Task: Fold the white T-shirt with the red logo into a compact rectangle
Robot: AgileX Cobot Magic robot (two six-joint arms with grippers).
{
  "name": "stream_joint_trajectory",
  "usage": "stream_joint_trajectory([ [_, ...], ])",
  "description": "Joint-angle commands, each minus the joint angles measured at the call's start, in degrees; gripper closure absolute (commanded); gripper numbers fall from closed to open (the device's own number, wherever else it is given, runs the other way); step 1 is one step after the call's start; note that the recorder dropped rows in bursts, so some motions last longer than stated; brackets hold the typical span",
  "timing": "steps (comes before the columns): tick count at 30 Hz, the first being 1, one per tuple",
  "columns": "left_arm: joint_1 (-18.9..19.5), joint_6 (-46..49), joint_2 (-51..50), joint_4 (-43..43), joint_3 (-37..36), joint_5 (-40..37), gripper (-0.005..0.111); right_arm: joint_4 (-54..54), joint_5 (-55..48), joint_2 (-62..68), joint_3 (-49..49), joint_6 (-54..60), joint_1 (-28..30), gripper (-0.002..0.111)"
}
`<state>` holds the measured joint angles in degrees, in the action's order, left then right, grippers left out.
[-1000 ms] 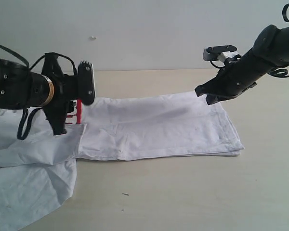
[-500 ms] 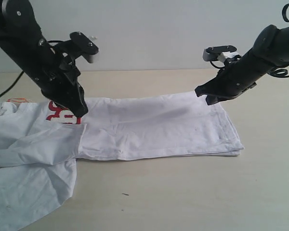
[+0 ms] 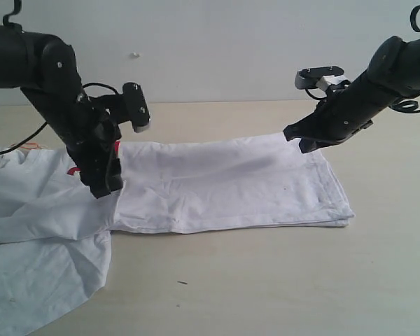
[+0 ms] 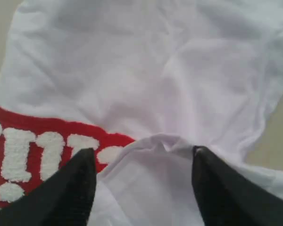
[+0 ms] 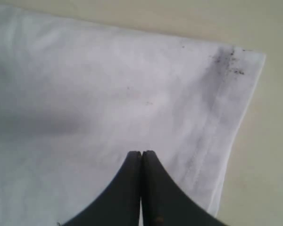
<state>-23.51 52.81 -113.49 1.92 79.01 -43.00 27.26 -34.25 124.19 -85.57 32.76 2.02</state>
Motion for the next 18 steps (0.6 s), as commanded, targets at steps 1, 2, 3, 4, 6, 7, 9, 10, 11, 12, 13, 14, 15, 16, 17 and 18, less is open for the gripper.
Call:
stream_joint_trajectory([
  [1,0.1,6.6,-1.6,-1.9,-0.4,1.6,0.059,-0.3,0.5,-0.1,-0.1,0.6,0.0,0.108],
  [2,0.1,8.2,-1.9,-1.9,-0.4,1.5,0.061,-0.3,0.6,-0.1,-0.1,0.7,0.0,0.108],
  [3,0.1,9.7,-2.1,-1.5,-0.4,1.4,0.061,-0.3,0.8,-0.1,-0.1,0.8,0.0,0.108],
  [4,0.1,11.5,-2.3,-1.0,-0.4,1.4,0.061,-0.3,0.9,-0.1,-0.1,1.1,0.0,0.108],
  [6,0.1,14.6,-2.8,1.6,-0.4,1.4,0.061,-0.4,1.4,-0.1,-0.1,1.2,0.0,0.108],
  [7,0.1,16.3,-3.3,3.3,-0.4,1.4,0.061,-0.4,1.5,-0.1,-0.1,1.2,0.0,0.108],
  [9,0.1,20.2,-4.1,6.6,-0.4,1.2,0.061,-0.4,1.5,-0.1,-0.1,1.5,0.0,0.108],
  [10,0.1,21.7,-4.6,8.6,-0.4,1.2,0.061,-0.4,1.5,-0.1,-0.1,1.5,0.0,0.108],
  [11,0.1,22.8,-5.0,10.0,-0.4,1.5,0.061,-0.4,1.5,-0.1,-0.1,1.5,0.0,0.108],
  [12,0.1,24.0,-5.3,11.4,-0.4,2.3,0.061,-0.4,1.5,-0.1,-0.1,1.5,0.0,0.108],
  [13,0.1,24.7,-5.5,12.1,-0.4,3.4,0.061,-0.4,1.5,-0.1,-0.1,1.5,0.0,0.108],
  [14,0.1,24.7,-5.9,12.2,-0.4,4.9,0.061,-0.4,1.5,-0.1,-0.1,1.5,0.0,0.108],
  [15,0.1,24.5,-6.1,12.2,-0.4,6.5,0.061,-0.4,1.5,-0.1,-0.1,1.5,0.0,0.108],
  [16,0.1,24.5,-6.2,12.2,-0.4,7.7,0.061,-0.4,1.5,-0.1,-0.1,1.5,0.0,0.108],
  [17,0.1,24.5,-6.4,12.2,-0.4,8.6,0.061,-0.4,1.4,-0.1,-0.1,1.5,0.0,0.108],
  [18,0.1,24.5,-6.4,12.2,-0.4,9.6,0.061,-0.4,1.4,-0.1,-0.1,1.5,0.0,0.108],
])
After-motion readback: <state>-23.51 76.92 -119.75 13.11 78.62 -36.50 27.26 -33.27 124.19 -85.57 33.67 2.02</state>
